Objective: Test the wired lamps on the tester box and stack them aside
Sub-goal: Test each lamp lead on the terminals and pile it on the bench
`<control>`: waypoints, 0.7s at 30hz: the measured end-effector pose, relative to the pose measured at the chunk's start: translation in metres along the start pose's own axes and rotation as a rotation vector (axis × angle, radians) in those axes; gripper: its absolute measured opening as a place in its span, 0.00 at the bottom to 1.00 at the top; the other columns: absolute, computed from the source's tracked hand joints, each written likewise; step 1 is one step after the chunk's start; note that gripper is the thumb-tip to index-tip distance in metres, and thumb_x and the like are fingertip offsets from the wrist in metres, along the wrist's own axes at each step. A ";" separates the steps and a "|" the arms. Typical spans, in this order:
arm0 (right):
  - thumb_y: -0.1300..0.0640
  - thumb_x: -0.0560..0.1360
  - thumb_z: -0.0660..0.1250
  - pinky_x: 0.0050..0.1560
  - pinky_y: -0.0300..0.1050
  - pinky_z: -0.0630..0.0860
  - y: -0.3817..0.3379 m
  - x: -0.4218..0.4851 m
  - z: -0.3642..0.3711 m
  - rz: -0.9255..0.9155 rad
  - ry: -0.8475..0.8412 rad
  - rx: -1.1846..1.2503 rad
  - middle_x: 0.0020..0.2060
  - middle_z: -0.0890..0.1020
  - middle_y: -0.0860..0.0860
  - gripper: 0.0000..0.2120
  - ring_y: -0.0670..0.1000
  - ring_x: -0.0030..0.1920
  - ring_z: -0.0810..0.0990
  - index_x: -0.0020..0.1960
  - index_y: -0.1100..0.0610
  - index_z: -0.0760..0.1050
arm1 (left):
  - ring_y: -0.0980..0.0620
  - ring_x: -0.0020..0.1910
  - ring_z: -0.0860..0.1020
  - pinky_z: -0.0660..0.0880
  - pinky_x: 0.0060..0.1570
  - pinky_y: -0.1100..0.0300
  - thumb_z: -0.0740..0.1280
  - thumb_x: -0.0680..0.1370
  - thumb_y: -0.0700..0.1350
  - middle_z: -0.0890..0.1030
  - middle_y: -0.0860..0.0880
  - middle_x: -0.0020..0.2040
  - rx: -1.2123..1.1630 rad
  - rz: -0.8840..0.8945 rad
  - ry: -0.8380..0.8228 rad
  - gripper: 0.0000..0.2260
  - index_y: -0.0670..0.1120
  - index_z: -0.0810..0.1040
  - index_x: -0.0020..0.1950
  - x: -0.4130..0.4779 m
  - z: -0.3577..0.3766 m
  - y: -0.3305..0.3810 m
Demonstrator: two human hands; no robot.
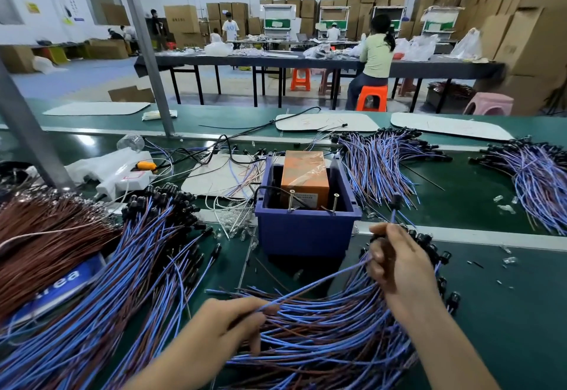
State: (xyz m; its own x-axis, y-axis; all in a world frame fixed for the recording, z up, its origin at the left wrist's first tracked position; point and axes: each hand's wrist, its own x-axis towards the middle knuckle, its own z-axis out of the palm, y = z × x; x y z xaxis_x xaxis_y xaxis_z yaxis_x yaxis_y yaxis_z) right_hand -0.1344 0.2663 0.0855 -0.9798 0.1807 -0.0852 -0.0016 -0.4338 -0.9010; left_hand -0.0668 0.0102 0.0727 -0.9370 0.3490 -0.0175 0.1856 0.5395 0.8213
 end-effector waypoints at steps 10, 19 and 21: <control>0.56 0.80 0.62 0.26 0.39 0.66 -0.004 0.010 -0.036 -0.117 0.075 -1.114 0.25 0.79 0.48 0.14 0.44 0.20 0.68 0.40 0.57 0.81 | 0.56 0.29 0.77 0.74 0.32 0.66 0.67 0.75 0.35 0.84 0.42 0.36 -0.297 -0.072 0.255 0.06 0.39 0.83 0.43 0.002 -0.036 0.006; 0.65 0.78 0.65 0.24 0.40 0.69 -0.014 -0.003 -0.013 0.054 -0.049 -0.676 0.33 0.82 0.54 0.15 0.47 0.23 0.73 0.62 0.52 0.75 | 0.52 0.38 0.80 0.78 0.42 0.58 0.69 0.73 0.45 0.83 0.48 0.51 -0.483 -0.060 0.328 0.11 0.55 0.83 0.54 0.025 -0.019 0.017; 0.67 0.78 0.63 0.23 0.39 0.69 -0.014 -0.005 -0.008 0.099 -0.050 -0.485 0.33 0.80 0.56 0.14 0.48 0.24 0.74 0.59 0.52 0.75 | 0.53 0.53 0.77 0.75 0.57 0.55 0.69 0.76 0.41 0.75 0.55 0.61 -0.156 -0.045 0.556 0.22 0.60 0.72 0.65 0.028 -0.011 0.018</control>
State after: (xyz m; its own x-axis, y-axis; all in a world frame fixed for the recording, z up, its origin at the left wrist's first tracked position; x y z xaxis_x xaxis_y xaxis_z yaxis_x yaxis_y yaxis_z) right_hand -0.1274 0.2788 0.0952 -0.9790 0.1115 -0.1706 0.1734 0.0158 -0.9847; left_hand -0.0935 0.0214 0.0930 -0.9653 -0.1498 0.2137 0.1360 0.4101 0.9018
